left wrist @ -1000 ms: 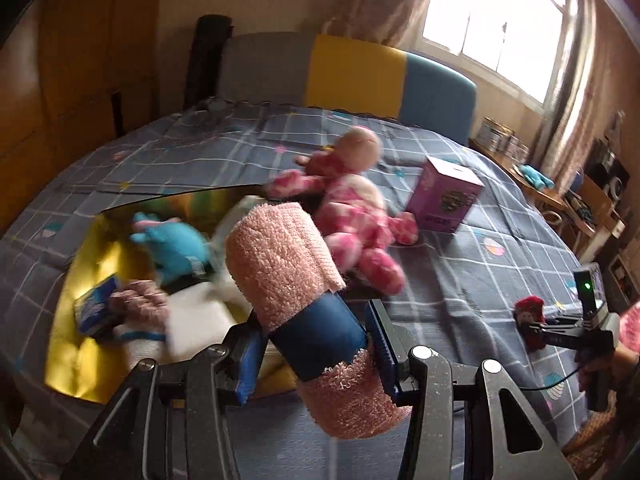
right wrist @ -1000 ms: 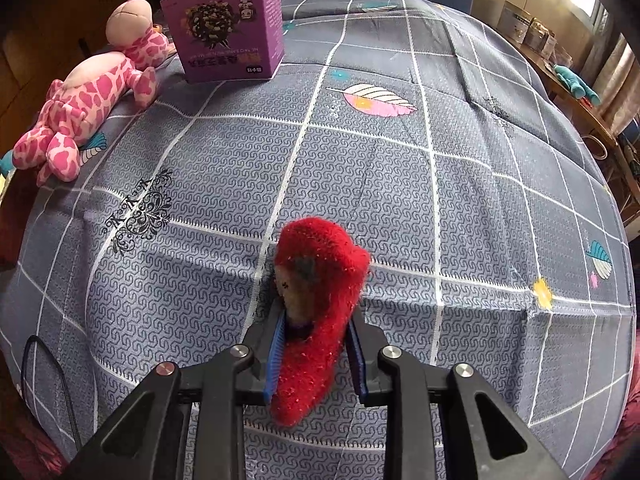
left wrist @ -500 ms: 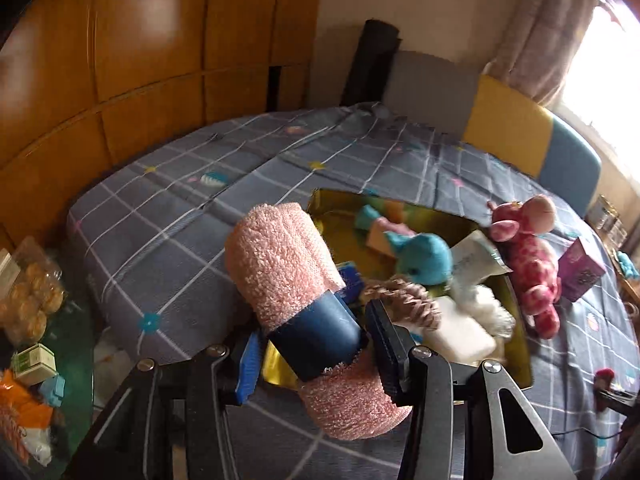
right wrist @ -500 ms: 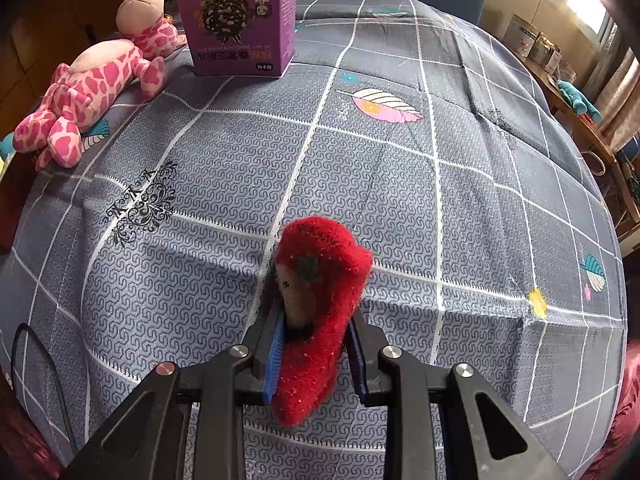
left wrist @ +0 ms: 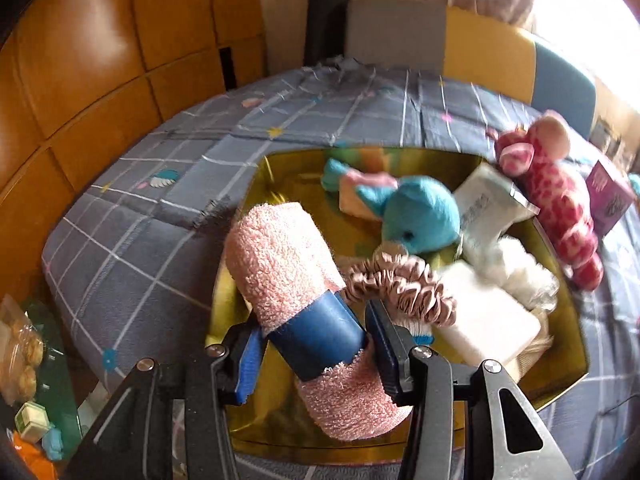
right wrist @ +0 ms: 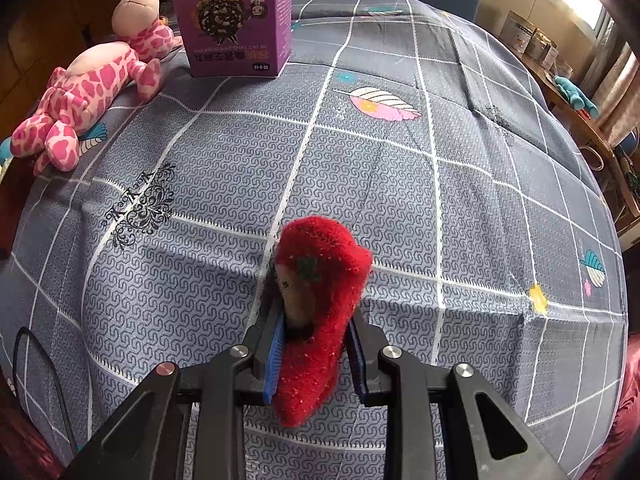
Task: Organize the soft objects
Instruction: 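Carry the pink towel roll into the gold tray and open the left gripper, then carry the red sock with the right gripper over the gold tray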
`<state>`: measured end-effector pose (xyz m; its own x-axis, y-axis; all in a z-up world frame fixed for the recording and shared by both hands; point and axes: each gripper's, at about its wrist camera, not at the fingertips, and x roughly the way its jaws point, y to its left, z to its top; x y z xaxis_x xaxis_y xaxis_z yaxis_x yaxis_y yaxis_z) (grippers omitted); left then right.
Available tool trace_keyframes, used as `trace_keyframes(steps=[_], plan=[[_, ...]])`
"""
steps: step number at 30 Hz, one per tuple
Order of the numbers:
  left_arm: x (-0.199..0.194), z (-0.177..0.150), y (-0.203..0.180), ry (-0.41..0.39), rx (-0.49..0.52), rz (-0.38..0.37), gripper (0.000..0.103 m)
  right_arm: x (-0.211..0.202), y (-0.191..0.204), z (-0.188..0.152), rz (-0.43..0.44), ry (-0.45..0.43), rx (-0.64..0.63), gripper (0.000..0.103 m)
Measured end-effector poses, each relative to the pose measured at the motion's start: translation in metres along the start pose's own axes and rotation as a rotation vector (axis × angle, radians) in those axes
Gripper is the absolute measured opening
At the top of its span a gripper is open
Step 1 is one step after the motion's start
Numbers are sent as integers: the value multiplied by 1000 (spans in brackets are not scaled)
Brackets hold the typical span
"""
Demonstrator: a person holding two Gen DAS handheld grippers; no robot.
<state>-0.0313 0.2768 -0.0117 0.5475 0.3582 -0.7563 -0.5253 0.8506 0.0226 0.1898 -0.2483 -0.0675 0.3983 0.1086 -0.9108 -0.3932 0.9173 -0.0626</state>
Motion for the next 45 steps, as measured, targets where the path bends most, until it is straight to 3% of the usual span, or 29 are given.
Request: trace_keyframes(steps=[7, 9, 22, 34, 45], plan=[[33, -16, -8, 91, 10, 17, 53, 1, 1, 0, -2, 0, -7, 27], [33, -20, -9, 94, -5, 18, 60, 1, 1, 0, -4, -1, -11, 27], [-11, -22, -7, -21, -80, 22, 72, -1, 9, -3, -33, -7, -41, 27], [-60, -26, -6, -114, -115, -18, 79, -6, 20, -6, -63, -12, -72, 27], [-75, -39, -9, -120, -116, -56, 79, -9, 27, -9, -105, -11, -88, 27]])
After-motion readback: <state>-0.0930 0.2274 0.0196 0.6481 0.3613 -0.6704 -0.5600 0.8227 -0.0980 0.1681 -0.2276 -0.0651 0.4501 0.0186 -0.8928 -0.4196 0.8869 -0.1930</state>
